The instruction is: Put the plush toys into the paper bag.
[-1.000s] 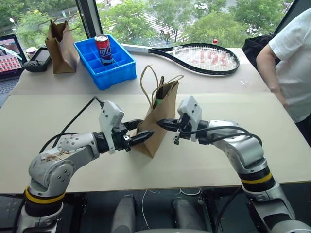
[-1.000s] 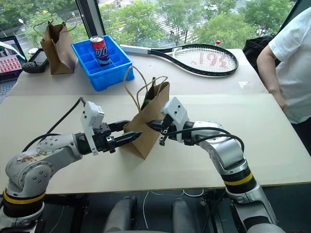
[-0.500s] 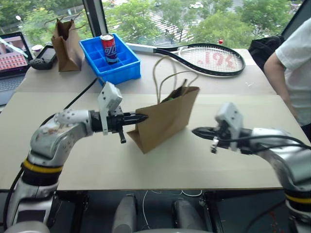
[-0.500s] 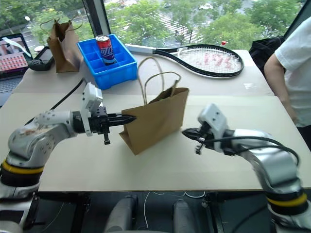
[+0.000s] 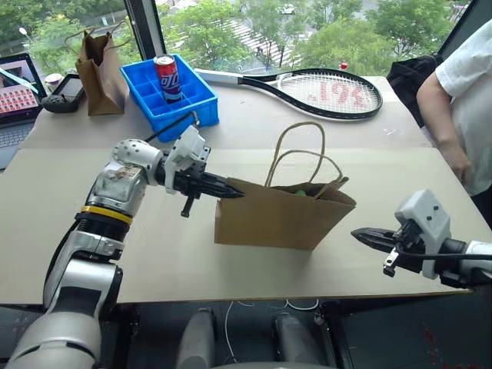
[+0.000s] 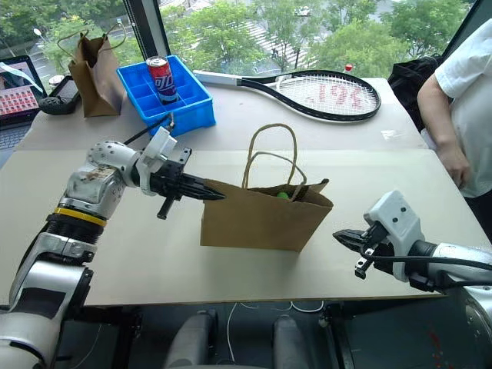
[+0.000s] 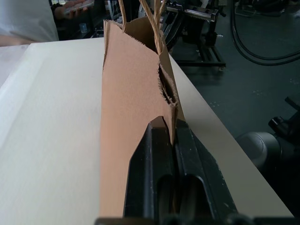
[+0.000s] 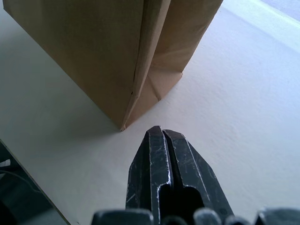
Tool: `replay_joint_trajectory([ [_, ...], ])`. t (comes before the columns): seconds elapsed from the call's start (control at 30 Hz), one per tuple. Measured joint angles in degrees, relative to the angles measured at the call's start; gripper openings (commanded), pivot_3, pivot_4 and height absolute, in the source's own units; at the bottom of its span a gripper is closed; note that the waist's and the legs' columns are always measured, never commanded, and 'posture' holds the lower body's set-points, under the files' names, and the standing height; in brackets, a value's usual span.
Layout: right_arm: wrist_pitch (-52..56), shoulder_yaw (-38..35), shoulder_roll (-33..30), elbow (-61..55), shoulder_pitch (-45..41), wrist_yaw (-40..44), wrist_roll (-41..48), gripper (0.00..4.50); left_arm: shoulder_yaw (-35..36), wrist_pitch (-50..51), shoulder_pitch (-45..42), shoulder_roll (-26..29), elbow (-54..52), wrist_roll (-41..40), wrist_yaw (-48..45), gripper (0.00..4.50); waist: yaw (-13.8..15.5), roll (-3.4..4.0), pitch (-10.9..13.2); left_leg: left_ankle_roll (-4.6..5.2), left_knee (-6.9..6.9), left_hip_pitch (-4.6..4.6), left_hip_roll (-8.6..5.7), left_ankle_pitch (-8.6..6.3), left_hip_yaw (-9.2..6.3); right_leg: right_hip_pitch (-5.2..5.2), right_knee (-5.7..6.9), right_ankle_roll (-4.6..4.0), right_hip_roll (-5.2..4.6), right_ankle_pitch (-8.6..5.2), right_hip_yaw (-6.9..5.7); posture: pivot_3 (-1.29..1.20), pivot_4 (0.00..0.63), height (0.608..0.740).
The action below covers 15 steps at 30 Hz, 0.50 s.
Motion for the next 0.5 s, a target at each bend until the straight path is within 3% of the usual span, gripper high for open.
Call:
replay_joint_trajectory([
  [0.1,1.1,0.0,0.4,-1.1,0.0,-1.3,1.3,0.0,0.0,-2.1,-0.4,-0.6,3.7,2.4,0.0,0.83,-0.1,0.0,0.0,0.0,0.0,0.0,0.0,0.0,0.0,0.0,0.01,0.09,0.0,0.05,0.0,0.0,0.15,0.74],
  [0.23,1.4,0.0,0.2,-1.0,-0.1,-1.1,2.8,0.0,0.1,1.4,-0.1,2.1,3.9,2.3,-0.1,2.22,-0.5,-0.01,0.0,0.0,-0.01,0.0,0.0,0.0,-0.02,-0.01,0.04,0.11,0.0,0.04,-0.01,0.0,0.15,0.74],
  [0.43,-1.6,-0.3,-1.0,3.3,-0.1,2.7,3.3,0.0,6.3,10.5,6.6,8.1,-4.9,-0.4,1.9,4.43,-0.9,-0.01,0.0,0.0,-0.04,0.01,0.02,0.0,-0.04,-0.04,0.1,0.15,0.02,0.06,-0.01,0.0,0.15,0.74],
  [0.5,-3.9,-1.0,-1.2,5.5,0.7,4.8,3.1,0.0,9.6,14.3,9.3,10.9,-8.2,-2.2,4.0,4.43,-0.9,-0.01,0.0,0.0,-0.05,0.02,0.02,0.0,-0.04,-0.03,0.12,0.15,0.01,0.06,-0.01,0.0,0.15,0.74],
])
